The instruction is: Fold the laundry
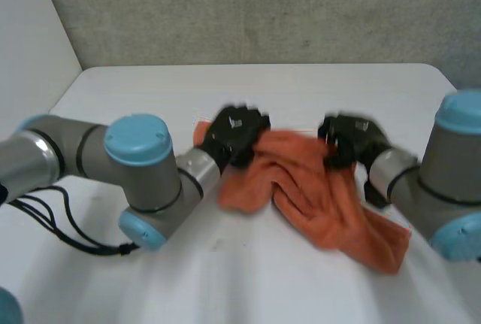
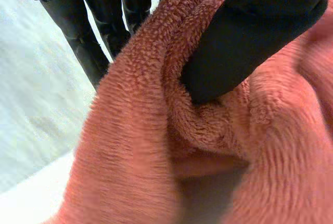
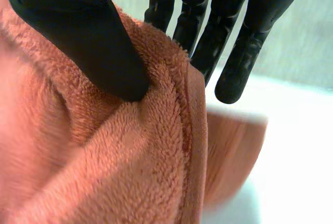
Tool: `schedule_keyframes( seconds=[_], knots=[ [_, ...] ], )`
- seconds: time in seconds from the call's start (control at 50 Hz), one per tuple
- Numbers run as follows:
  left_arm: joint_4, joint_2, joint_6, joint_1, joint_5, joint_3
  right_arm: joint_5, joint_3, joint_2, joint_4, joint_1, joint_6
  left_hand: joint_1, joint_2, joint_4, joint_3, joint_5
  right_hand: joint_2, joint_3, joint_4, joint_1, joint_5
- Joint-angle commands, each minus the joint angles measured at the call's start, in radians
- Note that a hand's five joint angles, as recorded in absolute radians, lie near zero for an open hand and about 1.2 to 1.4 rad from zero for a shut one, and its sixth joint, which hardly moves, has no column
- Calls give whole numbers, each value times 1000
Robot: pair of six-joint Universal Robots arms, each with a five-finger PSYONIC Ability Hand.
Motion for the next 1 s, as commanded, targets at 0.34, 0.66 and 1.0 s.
schedule_keyframes(
  seconds=[0.34, 0.66, 1.0],
  knots=[
    [238, 582, 6, 25, -250, -418, 33, -79, -283, -105, 149, -264, 251, 211, 210, 216, 235, 215, 225, 208, 440, 269],
    [-193, 564, -6, 13, -247, -728, 23, 213, -136, 103, 210, -391, -71, -111, -112, -106, -86, 215, 225, 208, 440, 269],
    [-331, 700, -3, -8, -238, -586, -33, 302, -177, 91, 198, -462, -864, -904, -906, -900, -880, 215, 225, 208, 440, 269]
  ],
)
